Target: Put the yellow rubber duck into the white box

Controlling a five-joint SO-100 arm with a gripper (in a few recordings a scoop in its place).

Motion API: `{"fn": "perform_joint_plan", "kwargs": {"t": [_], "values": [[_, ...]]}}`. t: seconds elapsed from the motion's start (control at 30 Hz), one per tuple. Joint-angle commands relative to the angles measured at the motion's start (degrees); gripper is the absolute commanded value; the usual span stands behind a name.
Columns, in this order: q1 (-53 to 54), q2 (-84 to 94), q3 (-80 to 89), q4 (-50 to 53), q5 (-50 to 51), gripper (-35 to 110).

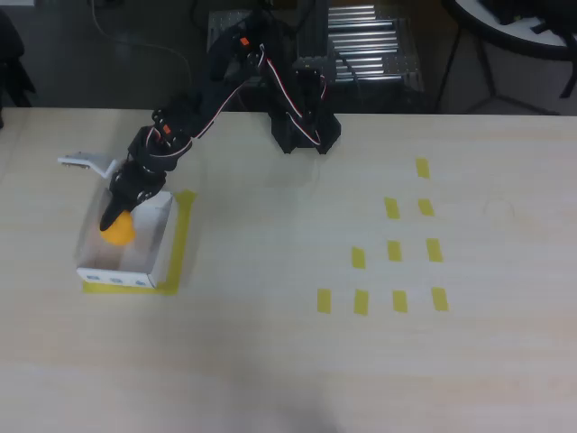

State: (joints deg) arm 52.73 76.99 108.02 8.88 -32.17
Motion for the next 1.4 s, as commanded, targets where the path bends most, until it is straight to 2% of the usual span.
{"fn": "perform_joint_plan", "kwargs": {"t": [0.0,0.37,0.47,0.57,0.7,0.77,0.9,1.0,1.07,1.2,1.37], "values": [[0.79,1.32,0.35,-2.99,-1.49,18],[-0.35,4.39,0.79,-1.14,-1.41,16],[-2.29,10.9,-0.62,7.21,0.62,12],[-5.71,18.54,-5.62,20.83,4.22,6],[-12.48,29.71,-13.97,37.09,14.15,0],[-16.26,36.12,-17.4,42.98,20.39,0],[-26.37,49.04,-19.6,50.71,26.72,0],[-36.39,60.91,-13.71,51.68,30.23,0],[-44.56,68.38,-8.44,54.23,36.04,0],[-57.92,83.41,8.88,55.72,44.03,0],[-62.67,97.73,32.17,53.53,47.29,0]]}}
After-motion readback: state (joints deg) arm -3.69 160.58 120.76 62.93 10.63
